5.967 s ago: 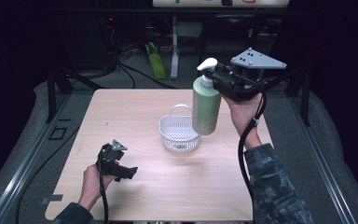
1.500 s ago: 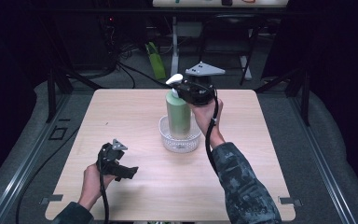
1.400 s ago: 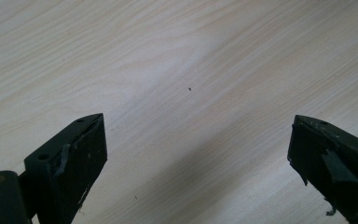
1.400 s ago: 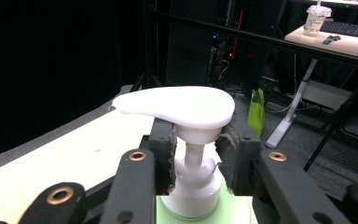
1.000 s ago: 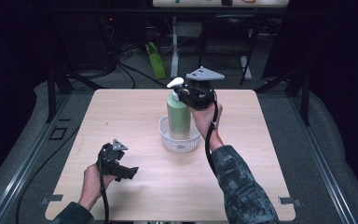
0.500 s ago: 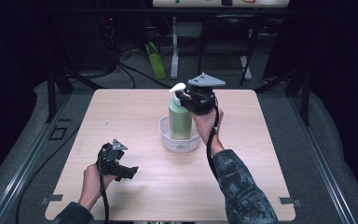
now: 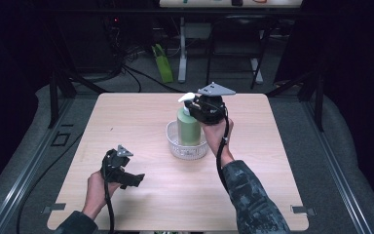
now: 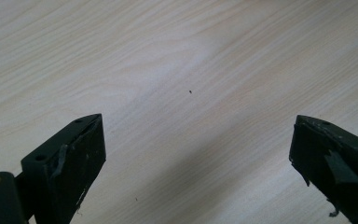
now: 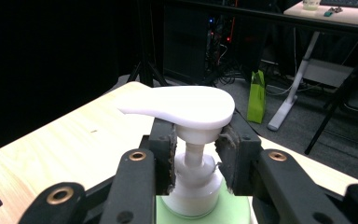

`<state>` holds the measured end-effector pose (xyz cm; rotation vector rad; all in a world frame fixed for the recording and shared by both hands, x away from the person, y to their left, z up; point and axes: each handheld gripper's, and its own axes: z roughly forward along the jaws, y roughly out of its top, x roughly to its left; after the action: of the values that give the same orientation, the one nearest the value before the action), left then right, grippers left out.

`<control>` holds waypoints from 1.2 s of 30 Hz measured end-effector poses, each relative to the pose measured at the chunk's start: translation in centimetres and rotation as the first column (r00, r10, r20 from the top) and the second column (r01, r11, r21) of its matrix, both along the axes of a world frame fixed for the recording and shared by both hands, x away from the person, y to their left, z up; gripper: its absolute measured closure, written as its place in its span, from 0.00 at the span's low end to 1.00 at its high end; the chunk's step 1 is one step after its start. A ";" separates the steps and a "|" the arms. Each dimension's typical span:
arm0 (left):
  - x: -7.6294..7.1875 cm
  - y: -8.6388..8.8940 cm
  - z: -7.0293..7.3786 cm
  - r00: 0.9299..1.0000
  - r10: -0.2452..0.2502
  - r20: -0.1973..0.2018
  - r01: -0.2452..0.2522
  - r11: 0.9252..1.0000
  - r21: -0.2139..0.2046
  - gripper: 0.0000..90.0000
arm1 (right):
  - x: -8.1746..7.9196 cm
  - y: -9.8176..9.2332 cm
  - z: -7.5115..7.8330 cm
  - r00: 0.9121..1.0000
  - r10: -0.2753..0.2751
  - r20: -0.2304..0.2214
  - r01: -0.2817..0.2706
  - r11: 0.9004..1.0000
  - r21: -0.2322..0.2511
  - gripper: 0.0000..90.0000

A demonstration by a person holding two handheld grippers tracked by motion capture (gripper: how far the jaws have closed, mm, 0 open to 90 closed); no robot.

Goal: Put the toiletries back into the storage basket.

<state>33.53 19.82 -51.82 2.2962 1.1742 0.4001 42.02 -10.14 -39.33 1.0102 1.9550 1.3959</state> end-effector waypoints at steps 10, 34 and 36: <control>0.0 -0.1 0.0 1.000 -0.005 0.000 0.005 1.000 -0.001 0.03 | -0.4 -0.5 -0.9 1.000 -0.007 -0.001 0.007 1.000 -0.001 0.76; -0.1 -0.4 -0.1 1.000 -0.023 -0.008 0.023 1.000 0.003 0.03 | -2.1 -1.0 -0.8 0.999 0.041 -0.022 -0.042 0.999 -0.024 0.61; -0.1 -0.4 0.0 1.000 -0.026 -0.008 0.026 1.000 0.002 0.03 | -2.5 -1.3 -0.5 0.998 0.047 -0.033 -0.049 0.998 -0.034 0.56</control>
<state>33.43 19.38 -51.87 2.3145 1.1465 0.3832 39.48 -11.41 -39.78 0.9819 2.0327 1.3740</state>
